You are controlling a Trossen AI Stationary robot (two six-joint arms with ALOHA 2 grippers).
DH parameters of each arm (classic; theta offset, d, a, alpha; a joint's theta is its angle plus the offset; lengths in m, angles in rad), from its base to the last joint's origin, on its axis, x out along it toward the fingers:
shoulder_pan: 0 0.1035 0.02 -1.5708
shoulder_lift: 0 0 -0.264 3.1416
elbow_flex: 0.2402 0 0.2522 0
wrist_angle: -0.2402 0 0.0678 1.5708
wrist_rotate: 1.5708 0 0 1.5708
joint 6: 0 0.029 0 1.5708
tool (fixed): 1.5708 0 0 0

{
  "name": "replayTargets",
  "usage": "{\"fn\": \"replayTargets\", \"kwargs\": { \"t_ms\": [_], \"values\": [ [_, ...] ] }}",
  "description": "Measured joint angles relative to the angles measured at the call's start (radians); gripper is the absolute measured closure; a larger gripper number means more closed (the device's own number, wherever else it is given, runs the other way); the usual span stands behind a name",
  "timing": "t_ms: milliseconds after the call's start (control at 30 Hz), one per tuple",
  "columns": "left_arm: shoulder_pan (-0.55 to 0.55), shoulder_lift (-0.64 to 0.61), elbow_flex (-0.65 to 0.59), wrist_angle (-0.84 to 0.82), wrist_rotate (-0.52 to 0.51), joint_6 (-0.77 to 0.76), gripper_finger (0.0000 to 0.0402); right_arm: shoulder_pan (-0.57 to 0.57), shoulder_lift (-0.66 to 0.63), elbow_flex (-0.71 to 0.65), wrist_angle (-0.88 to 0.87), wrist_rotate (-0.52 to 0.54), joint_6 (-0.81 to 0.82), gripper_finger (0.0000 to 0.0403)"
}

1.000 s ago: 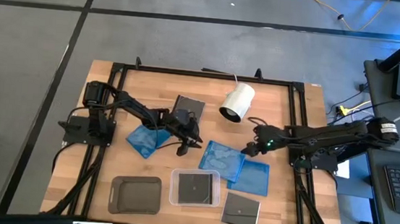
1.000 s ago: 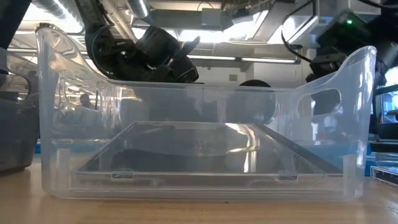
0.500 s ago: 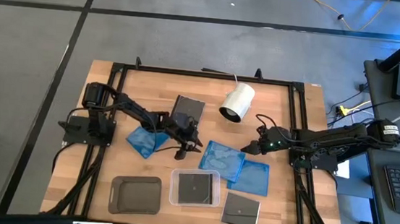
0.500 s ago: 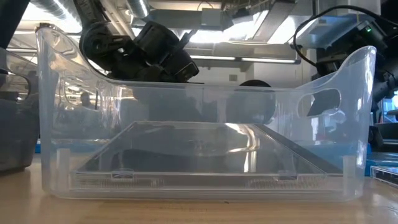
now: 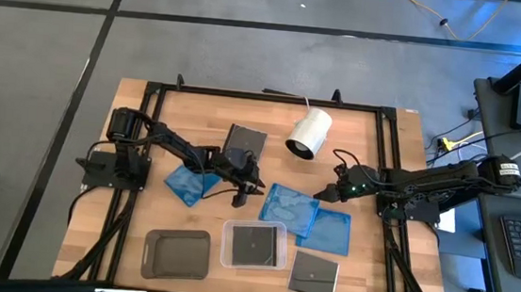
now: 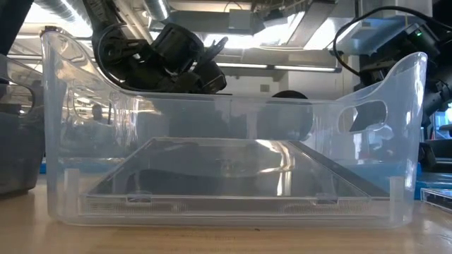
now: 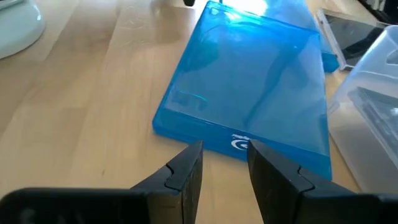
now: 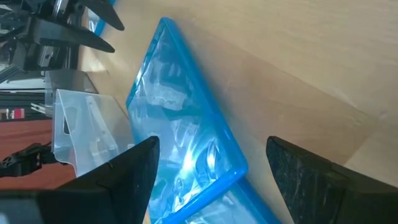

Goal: Pick & place jewel cases by type
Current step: Put the middle blue CD case into the black bin

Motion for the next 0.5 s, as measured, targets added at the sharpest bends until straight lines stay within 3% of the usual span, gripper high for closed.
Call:
{"fn": "replayTargets", "kwargs": {
  "t_ms": [267, 500],
  "values": [
    [-0.001, 0.0, 0.0, 0.008, -0.002, -0.06, 0.027, 0.0, 0.0, 0.0, -0.001, 0.0, -0.034, 0.0104],
    [-0.001, 0.0, 0.0, 0.008, -0.002, -0.16, 0.0205, 0.0, 0.0, 0.001, -0.001, 0.0, -0.052, 0.0104]
  ]
}}
